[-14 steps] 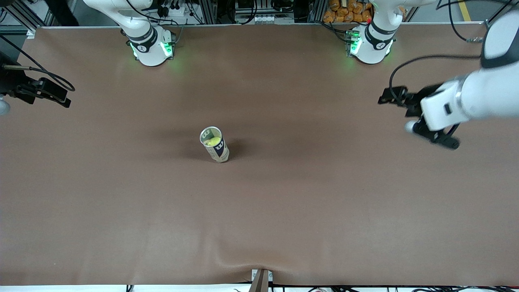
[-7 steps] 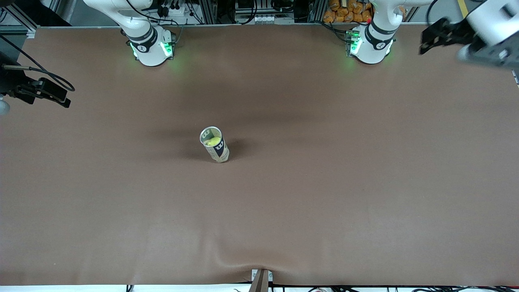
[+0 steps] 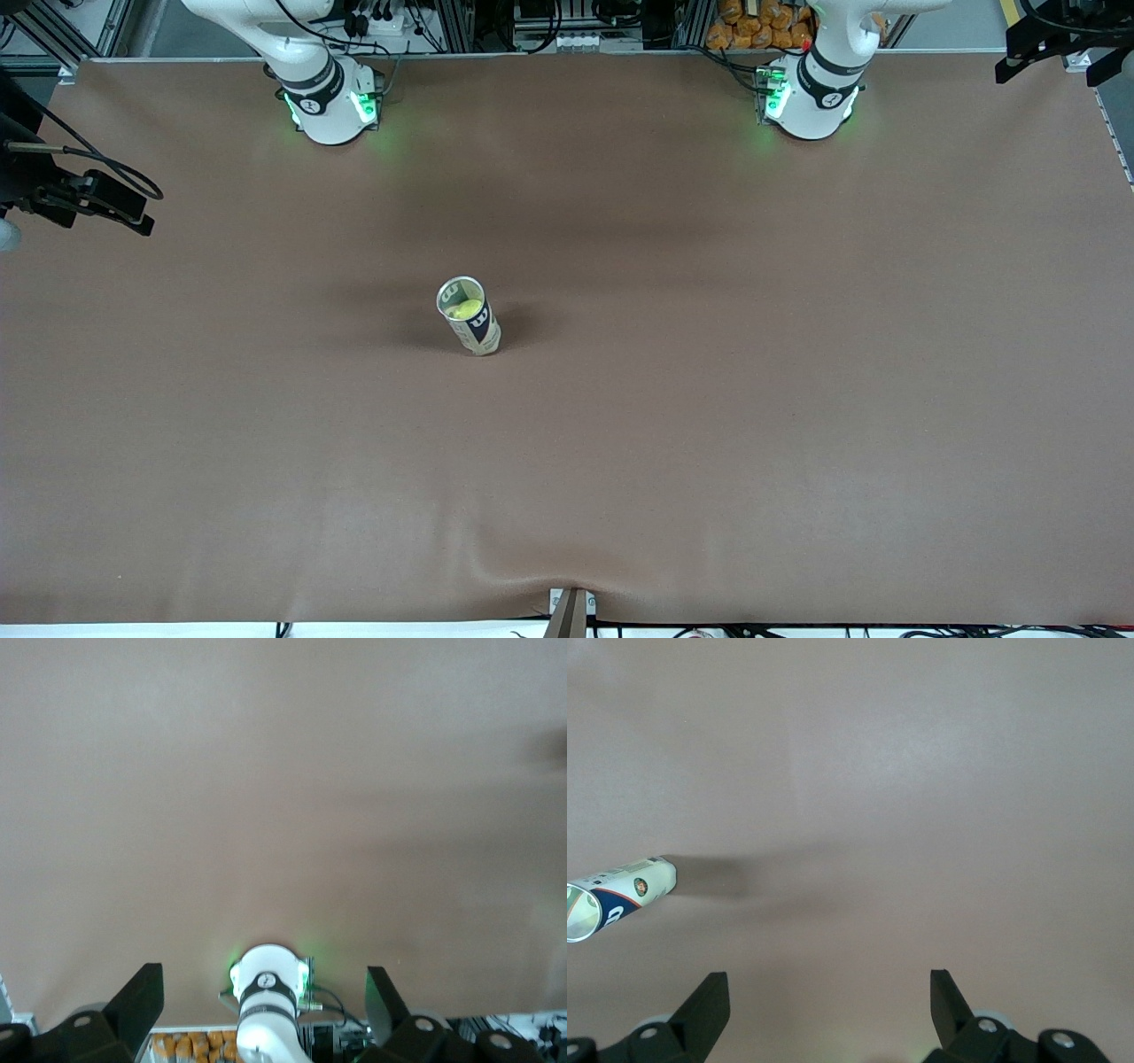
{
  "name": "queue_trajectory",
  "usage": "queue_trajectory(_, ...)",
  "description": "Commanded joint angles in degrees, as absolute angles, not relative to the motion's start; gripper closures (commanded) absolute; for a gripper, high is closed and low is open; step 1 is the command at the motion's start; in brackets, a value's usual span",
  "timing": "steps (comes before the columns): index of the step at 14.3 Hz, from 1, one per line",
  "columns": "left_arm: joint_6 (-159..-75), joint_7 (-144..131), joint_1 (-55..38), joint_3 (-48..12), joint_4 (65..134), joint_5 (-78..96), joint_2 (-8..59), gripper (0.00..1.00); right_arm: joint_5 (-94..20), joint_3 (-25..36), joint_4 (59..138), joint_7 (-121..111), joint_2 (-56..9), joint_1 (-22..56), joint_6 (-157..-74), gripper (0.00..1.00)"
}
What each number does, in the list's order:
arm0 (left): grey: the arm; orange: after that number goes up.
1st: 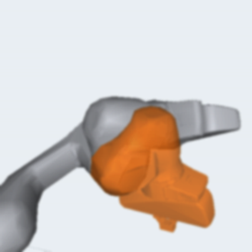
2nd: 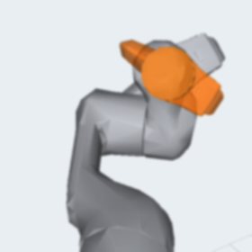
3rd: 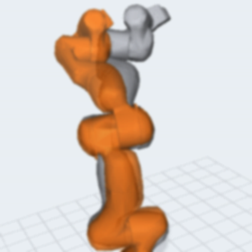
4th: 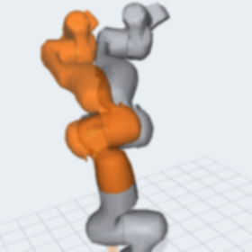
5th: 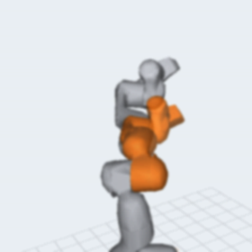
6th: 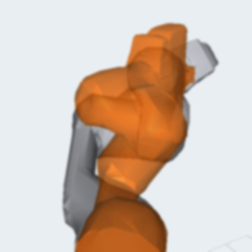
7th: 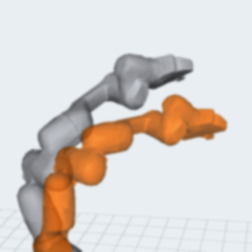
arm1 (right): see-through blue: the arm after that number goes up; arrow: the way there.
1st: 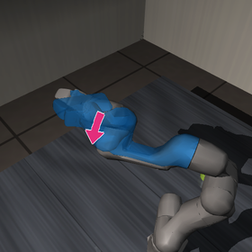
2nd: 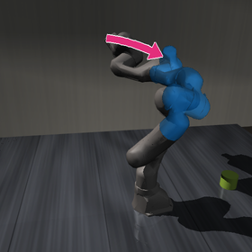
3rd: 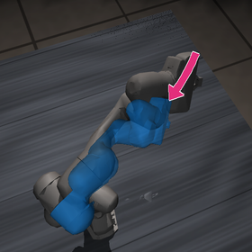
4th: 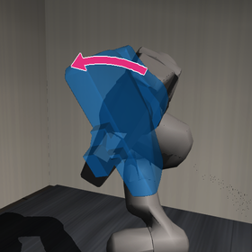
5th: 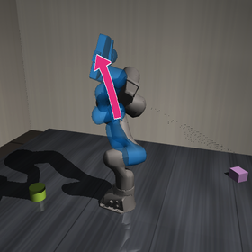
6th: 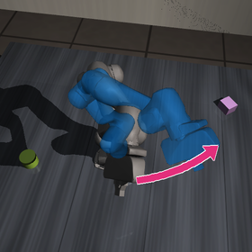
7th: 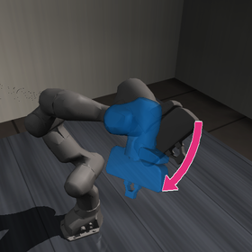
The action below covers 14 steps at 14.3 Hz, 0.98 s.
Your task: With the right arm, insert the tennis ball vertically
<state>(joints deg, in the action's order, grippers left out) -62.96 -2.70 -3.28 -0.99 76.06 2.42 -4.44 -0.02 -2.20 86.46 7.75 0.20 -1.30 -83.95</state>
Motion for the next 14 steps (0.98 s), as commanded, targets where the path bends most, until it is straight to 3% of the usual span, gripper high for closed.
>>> queue_trajectory(1, -73.35, -3.69, -3.43, -0.53, 82.43, 2.03, -5.45, 0.00, -0.79, -2.81, 86.31, 8.35, 0.53, -2.28, -83.85, 0.00)
queue_trajectory(5, -76.90, -2.47, -3.60, -0.62, 83.49, -0.79, -4.83, 0.00, -0.79, -2.81, 86.31, 8.35, 0.53, -2.29, -83.85, 0.00)
queue_trajectory(8, -82.95, -2.37, -3.69, 1.14, 89.72, 0.00, -5.01, 0.00, -0.79, -2.81, 86.31, 8.35, 0.44, -2.20, -83.94, 0.00)
queue_trajectory(14, -83.94, 0.09, -3.96, 4.39, 89.65, -0.09, -3.87, 0.00, -0.79, -2.81, 86.31, 8.35, 0.44, -2.11, -84.02, 0.00)
